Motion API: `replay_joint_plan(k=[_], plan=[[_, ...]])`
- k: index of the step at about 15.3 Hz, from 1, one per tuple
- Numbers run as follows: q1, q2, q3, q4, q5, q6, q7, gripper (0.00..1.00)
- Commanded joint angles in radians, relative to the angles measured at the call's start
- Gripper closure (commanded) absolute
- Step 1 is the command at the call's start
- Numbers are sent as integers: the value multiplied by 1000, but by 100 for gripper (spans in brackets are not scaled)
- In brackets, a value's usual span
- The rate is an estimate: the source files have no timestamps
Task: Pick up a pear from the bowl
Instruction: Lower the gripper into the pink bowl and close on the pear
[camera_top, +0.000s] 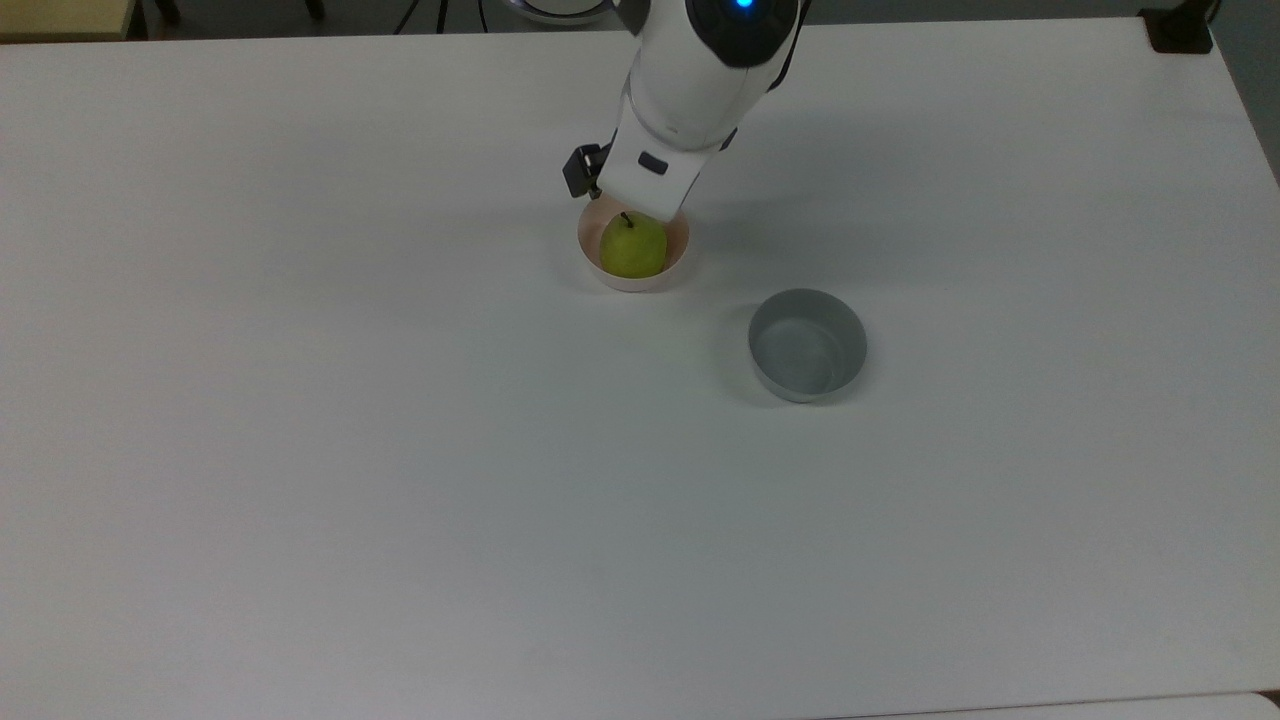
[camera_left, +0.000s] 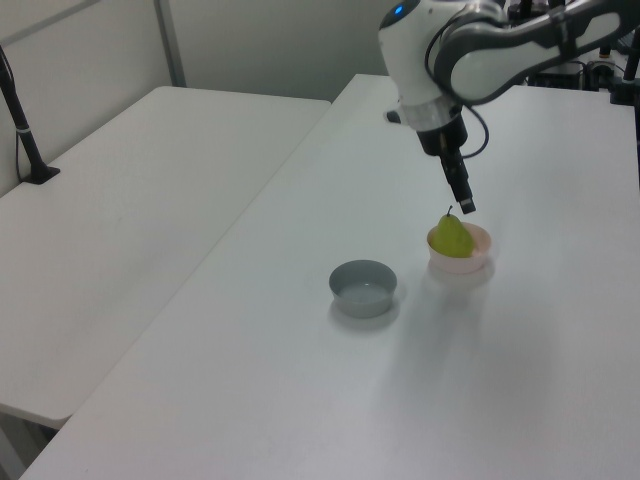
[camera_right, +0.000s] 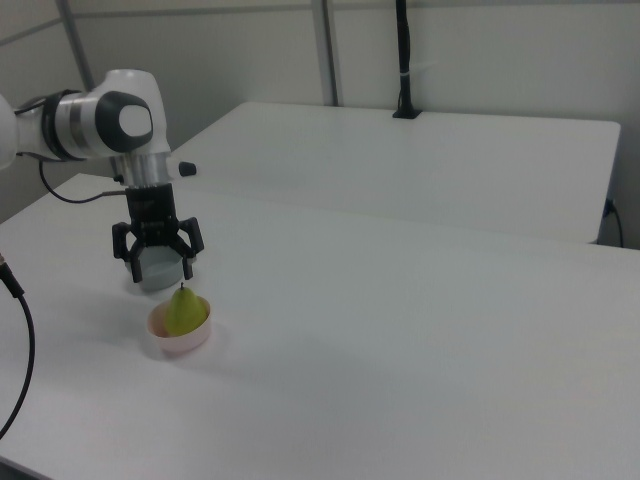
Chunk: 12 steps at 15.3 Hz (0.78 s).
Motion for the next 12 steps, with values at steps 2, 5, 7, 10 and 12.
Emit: replay_joint_plan(k=[2, 5, 7, 10, 12], plan=[[8, 51, -12, -14, -7, 51, -26, 0], [2, 79, -12, -11, -16, 58, -26, 1], [5, 100, -12, -12, -16, 88, -26, 2], [6, 131, -12, -12, -25, 101, -25, 8], [8, 140, -12, -12, -26, 109, -25, 9]])
